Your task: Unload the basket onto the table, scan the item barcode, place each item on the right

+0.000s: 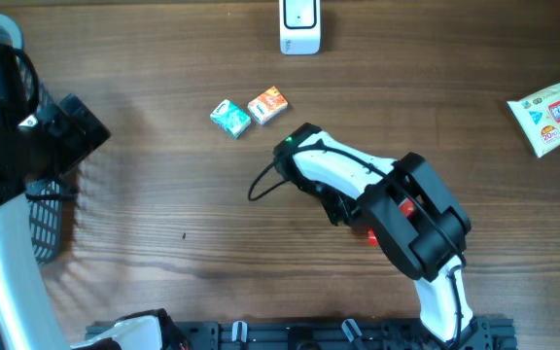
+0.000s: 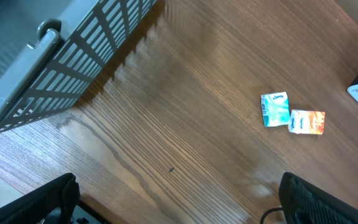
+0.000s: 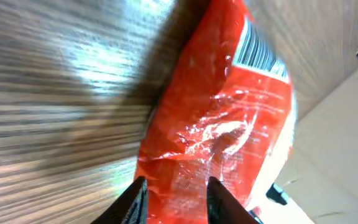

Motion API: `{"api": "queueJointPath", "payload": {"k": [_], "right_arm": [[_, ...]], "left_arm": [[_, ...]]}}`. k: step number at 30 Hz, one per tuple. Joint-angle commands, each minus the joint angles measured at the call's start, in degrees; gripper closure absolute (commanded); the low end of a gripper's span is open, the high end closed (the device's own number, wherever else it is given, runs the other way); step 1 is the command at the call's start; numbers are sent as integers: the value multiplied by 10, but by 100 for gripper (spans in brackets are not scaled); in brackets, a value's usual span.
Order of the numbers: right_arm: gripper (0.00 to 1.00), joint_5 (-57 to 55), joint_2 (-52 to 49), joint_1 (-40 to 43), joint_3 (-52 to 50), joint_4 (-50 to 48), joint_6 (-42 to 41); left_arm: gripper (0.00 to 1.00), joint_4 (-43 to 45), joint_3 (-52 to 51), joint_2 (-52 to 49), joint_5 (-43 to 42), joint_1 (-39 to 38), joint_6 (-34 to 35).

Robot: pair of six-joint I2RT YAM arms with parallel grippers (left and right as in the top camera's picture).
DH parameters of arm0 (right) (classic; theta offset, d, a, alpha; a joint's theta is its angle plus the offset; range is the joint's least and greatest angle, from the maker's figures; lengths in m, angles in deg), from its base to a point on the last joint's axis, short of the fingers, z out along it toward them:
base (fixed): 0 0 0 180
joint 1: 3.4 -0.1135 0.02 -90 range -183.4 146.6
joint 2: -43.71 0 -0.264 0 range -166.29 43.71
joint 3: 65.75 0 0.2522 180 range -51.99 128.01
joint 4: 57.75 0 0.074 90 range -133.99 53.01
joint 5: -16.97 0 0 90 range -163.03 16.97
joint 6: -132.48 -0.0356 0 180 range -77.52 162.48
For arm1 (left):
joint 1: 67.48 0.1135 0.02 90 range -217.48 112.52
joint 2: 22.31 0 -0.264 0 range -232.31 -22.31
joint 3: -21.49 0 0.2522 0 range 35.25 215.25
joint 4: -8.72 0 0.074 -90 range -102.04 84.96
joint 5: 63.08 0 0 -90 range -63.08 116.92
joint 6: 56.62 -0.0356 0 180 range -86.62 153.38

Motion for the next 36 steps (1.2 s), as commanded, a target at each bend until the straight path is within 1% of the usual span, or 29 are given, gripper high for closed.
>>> {"api": "queueJointPath", "payload": {"k": [1, 2, 4, 5, 6, 7, 8, 11, 14, 17, 22, 26, 29, 30, 31, 32, 36], "right_arm": [[82, 0, -9, 0, 37, 14, -3], [94, 0, -9, 0, 43, 17, -2], [96, 1, -9, 0, 54, 23, -2], [94, 1, -9, 0, 56, 25, -2], [66, 1, -9, 0, 56, 36, -2], [10, 3, -9, 0, 56, 39, -6], [0, 20, -9, -1, 55, 37, -13], [0, 42, -9, -1, 33, 30, -15], [0, 37, -9, 0, -19, -17, -19], [0, -26, -9, 9, -66, -30, -66], [0, -37, -9, 62, -73, -40, -102], [0, -29, -9, 114, -73, -61, -104], [1, -29, -9, 137, -73, -82, -104], [9, -23, -9, 143, -73, -92, -103], [23, -21, -9, 145, -73, -95, -103], [30, -21, -9, 145, -73, -96, -103], [41, -21, -9, 145, -73, -90, -102]], "left_arm": [[0, 0, 3, 0, -1, 5, 2], [0, 0, 3, 0, -1, 5, 2], [0, 0, 3, 0, -1, 5, 2], [0, 0, 3, 0, -1, 5, 2], [0, 0, 3, 0, -1, 5, 2], [0, 0, 3, 0, -1, 5, 2], [0, 0, 3, 0, -1, 5, 2], [0, 0, 3, 0, -1, 5, 2], [0, 0, 3, 0, -1, 5, 2], [0, 0, 3, 0, -1, 5, 2], [0, 0, 3, 0, -1, 5, 2], [0, 0, 3, 0, -1, 5, 2], [0, 0, 3, 0, -1, 5, 2], [0, 0, 3, 0, -1, 5, 2], [0, 0, 3, 0, -1, 5, 2], [0, 0, 3, 0, -1, 5, 1], [0, 0, 3, 0, -1, 5, 2]]}}
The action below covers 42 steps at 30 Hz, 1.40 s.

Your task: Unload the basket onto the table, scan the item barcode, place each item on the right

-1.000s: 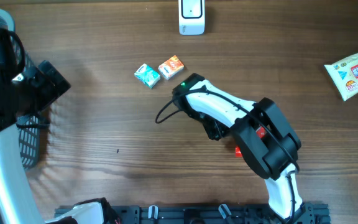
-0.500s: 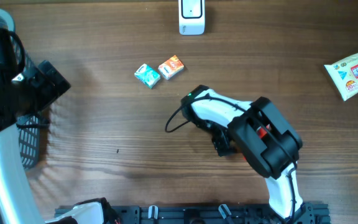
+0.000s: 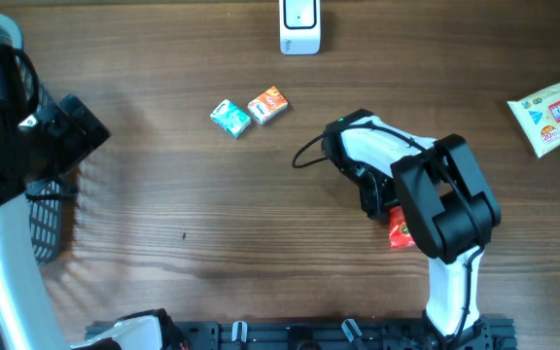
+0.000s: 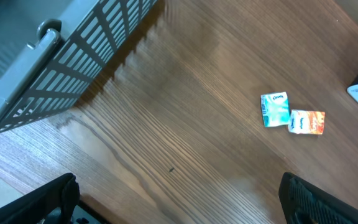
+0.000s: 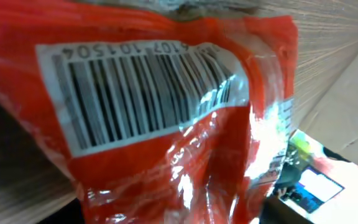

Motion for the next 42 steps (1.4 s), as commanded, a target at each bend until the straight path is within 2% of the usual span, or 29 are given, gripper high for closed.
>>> {"api": "queueJointPath", "payload": {"k": [1, 3, 8, 9, 12, 18, 23, 25, 27, 28, 31, 33, 35, 36, 37, 38, 40, 41, 42], "right_arm": [[46, -1, -14, 3, -2, -16, -14], [55, 7, -14, 3, 6, -12, -1], [59, 16, -13, 3, 55, 34, 4], [62, 25, -13, 3, 61, 35, 16], [96, 101, -12, 3, 106, 32, 72], [95, 266, -8, 3, 210, 36, 180], [85, 456, 25, 3, 283, 21, 293], [78, 593, 35, 3, 293, -14, 358], [79, 730, 35, 3, 285, -34, 421], [83, 776, 35, 3, 273, -52, 430], [83, 910, 35, 3, 217, -124, 430], [82, 978, 35, 3, 172, -178, 398], [81, 966, 35, 3, 126, -240, 330], [75, 938, 35, 4, 101, -271, 293], [65, 885, 35, 8, 66, -312, 234], [57, 859, 35, 14, 52, -325, 215], [33, 749, 36, 35, 49, -305, 181], [24, 690, 38, 51, 53, -282, 176], [23, 636, 38, 70, 61, -255, 178]], "left_arm": [[0, 0, 3, 0, -1, 5, 2], [0, 0, 3, 0, -1, 5, 2], [0, 0, 3, 0, -1, 5, 2], [0, 0, 3, 0, -1, 5, 2], [0, 0, 3, 0, -1, 5, 2], [0, 0, 3, 0, -1, 5, 2], [0, 0, 3, 0, -1, 5, 2], [0, 0, 3, 0, -1, 5, 2], [0, 0, 3, 0, -1, 5, 2], [0, 0, 3, 0, -1, 5, 2], [0, 0, 3, 0, -1, 5, 2], [0, 0, 3, 0, -1, 5, 2], [0, 0, 3, 0, -1, 5, 2], [0, 0, 3, 0, -1, 5, 2], [0, 0, 3, 0, -1, 5, 2], [0, 0, 3, 0, -1, 5, 2], [0, 0, 3, 0, -1, 5, 2], [0, 0, 3, 0, -1, 5, 2], [0, 0, 3, 0, -1, 5, 1]]}}
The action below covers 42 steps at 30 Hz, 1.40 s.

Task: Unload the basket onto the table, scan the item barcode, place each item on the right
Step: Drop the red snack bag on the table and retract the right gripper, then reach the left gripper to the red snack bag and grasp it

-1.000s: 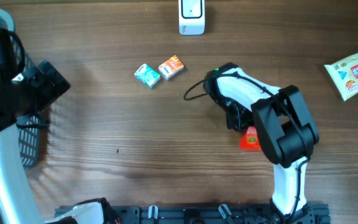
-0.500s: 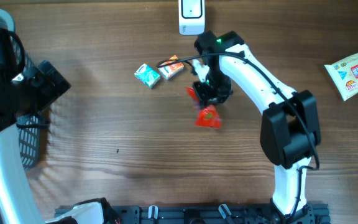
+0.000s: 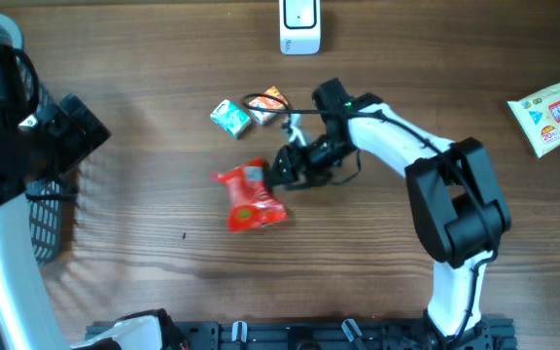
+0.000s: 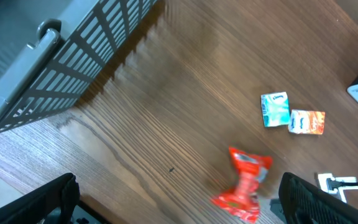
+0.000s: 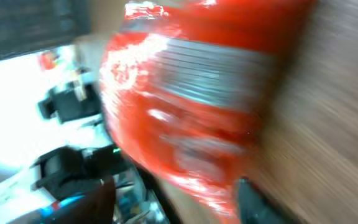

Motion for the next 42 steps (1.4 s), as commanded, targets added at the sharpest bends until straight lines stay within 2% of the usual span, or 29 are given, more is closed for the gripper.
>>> {"api": "queueJointPath", "payload": {"k": [1, 3, 6, 8, 11, 15, 19, 21, 26, 33, 36, 38, 41, 42], "right_arm": [[23, -207, 12, 65, 20, 62, -49], [23, -275, 14, 115, 59, 141, -30], [24, -266, 32, 155, 109, 216, 18], [24, -243, 61, 153, 131, 239, 75], [20, -205, 110, 112, 136, 228, 113], [3, -189, 118, 48, 129, 170, 37], [2, -79, 104, -4, 59, 59, -7], [2, -71, 99, -23, 17, 8, -33], [1, -173, 103, -15, 2, 0, -70], [0, -357, 109, 74, 3, 25, -71], [0, -363, 109, 94, 3, 18, -71], [0, -363, 109, 97, 3, 13, -71], [0, -363, 109, 97, 3, 2, -71], [0, -363, 109, 96, 3, -9, -71]], "left_arm": [[0, 0, 3, 0, -1, 5, 2], [0, 0, 3, 0, -1, 5, 2], [0, 0, 3, 0, -1, 5, 2], [0, 0, 3, 0, -1, 5, 2], [0, 0, 3, 0, -1, 5, 2], [0, 0, 3, 0, -1, 5, 2], [0, 0, 3, 0, -1, 5, 2], [0, 0, 3, 0, -1, 5, 2], [0, 0, 3, 0, -1, 5, 2], [0, 7, 3, 0, -5, 5, 3], [0, 70, 3, 0, -46, 5, 11], [0, 77, 3, 0, -88, 5, 10], [0, 70, 3, 0, -93, 5, 17], [0, 70, 3, -2, -126, 4, 18]]}}
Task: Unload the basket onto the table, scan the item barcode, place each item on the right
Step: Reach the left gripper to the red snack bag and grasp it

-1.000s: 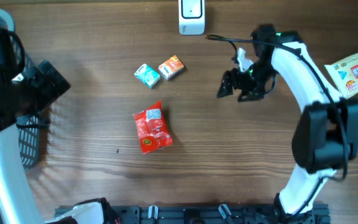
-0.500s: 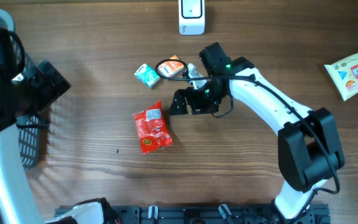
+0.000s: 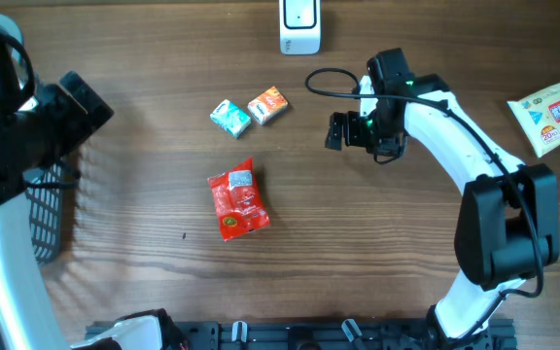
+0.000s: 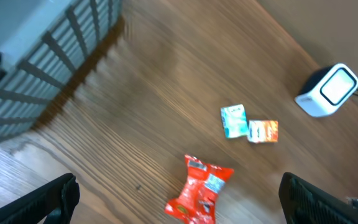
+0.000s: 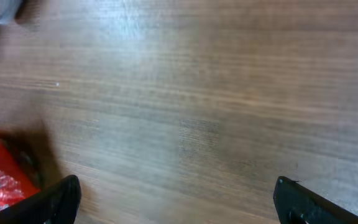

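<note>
The red snack packet [image 3: 238, 202] lies flat on the wooden table left of centre, with a white label facing up. It also shows in the left wrist view as the red packet [image 4: 201, 190]. The white scanner [image 3: 299, 24] stands at the far edge. My right gripper [image 3: 338, 131] hangs open and empty to the packet's upper right, well apart from it; its wrist view catches only the packet's edge. My left gripper [image 4: 178, 198] is open high above the table at the left, holding nothing.
A teal packet [image 3: 230, 118] and an orange packet [image 3: 268, 105] lie side by side between the scanner and the red packet. A wipes pack [image 3: 557, 107] lies at the far right. A dark wire basket [image 3: 47, 219] stands at the left edge.
The right gripper has let go of the red packet and now stands open up to the right of it. The packet lies flat. The left wrist's view has shifted and now takes in the scanner.
The right gripper first had the red packet close in its fingers right of centre near the front. It still had it there a moment later, barcode showing. Then packet and gripper were left of centre. Now the packet rests there alone.
</note>
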Motion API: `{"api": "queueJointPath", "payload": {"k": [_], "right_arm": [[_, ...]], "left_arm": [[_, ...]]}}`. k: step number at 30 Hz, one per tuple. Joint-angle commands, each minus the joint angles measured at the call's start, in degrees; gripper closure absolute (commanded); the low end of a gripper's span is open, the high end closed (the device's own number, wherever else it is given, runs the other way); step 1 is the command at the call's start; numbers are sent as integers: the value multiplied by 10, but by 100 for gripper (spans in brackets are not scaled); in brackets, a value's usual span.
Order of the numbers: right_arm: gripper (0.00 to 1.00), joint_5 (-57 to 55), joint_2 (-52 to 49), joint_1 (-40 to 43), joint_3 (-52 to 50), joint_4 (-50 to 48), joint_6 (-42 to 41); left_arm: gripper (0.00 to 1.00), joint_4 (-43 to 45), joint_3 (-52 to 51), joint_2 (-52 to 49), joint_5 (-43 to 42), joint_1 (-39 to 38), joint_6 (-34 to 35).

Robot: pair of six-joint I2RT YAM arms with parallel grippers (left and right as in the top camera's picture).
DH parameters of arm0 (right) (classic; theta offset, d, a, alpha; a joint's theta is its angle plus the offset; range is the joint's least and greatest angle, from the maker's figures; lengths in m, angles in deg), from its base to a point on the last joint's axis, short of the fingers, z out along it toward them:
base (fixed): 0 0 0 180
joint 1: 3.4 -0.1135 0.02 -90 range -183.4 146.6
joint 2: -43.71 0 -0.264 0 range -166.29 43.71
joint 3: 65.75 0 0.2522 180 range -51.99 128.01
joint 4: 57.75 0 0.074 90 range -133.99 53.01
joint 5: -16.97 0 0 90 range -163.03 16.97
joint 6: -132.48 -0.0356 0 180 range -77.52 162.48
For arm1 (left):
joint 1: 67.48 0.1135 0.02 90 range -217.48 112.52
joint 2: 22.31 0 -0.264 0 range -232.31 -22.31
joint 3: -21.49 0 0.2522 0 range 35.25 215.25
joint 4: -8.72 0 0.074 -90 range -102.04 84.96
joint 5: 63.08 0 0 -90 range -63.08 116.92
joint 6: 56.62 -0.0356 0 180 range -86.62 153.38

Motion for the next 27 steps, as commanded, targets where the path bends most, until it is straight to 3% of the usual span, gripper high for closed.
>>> {"api": "queueJointPath", "payload": {"k": [1, 4, 7, 11, 15, 20, 24, 27], "right_arm": [[0, -16, 4, -3, 1, -27, -4], [0, -16, 4, -3, 1, -77, -4], [0, -16, 4, -3, 1, -124, -4], [0, -16, 4, -3, 1, -162, -4], [0, -16, 4, -3, 1, -171, -4], [1, -16, 4, -3, 1, -172, -4], [0, -16, 4, -3, 1, -172, -4], [0, -16, 4, -3, 1, -172, -4]], "left_arm": [[0, -11, 3, -5, -104, -2, 7], [0, -70, -44, -13, -147, -45, -45], [0, -42, -163, -4, -163, -117, -53], [0, 110, -369, -5, -206, -191, -45], [0, 257, -537, -5, -257, -190, -46], [0, 434, -675, -5, -312, -190, -47], [16, 545, -735, -5, -355, -191, -43], [28, 575, -763, -5, -354, -191, -33]]}}
